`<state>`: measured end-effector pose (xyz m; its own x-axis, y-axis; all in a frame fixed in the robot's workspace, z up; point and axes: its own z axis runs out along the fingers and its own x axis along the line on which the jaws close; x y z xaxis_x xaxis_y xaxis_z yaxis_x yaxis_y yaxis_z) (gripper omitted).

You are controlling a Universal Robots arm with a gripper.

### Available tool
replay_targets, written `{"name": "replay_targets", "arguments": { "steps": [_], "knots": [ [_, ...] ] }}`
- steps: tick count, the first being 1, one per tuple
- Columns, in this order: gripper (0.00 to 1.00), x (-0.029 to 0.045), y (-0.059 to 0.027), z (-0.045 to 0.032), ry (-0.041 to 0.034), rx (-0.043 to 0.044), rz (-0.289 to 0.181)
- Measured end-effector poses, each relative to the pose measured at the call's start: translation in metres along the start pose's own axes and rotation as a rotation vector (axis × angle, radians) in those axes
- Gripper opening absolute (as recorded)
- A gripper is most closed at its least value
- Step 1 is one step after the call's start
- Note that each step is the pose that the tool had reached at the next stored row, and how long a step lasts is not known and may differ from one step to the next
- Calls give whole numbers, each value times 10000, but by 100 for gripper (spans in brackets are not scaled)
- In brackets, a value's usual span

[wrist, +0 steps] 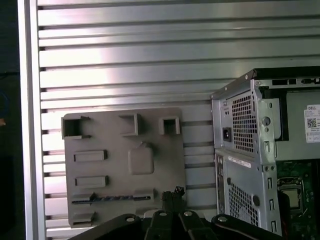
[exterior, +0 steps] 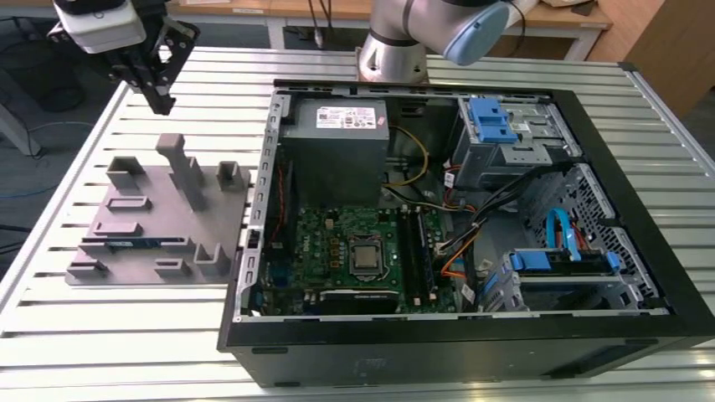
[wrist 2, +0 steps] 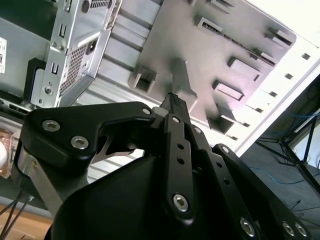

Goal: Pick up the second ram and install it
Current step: 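Reach for the second ram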

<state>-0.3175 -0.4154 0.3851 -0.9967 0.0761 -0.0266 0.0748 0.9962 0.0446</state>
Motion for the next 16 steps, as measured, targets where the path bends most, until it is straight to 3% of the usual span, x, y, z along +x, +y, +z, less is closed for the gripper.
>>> {"name": "replay_targets", "arguments": {
  "steps": [7, 16],
  "knots": [
    [11, 82, -186, 0, 0, 0, -1],
    [11, 197, -362, 7, 0, 1, 0]
  ]
}}
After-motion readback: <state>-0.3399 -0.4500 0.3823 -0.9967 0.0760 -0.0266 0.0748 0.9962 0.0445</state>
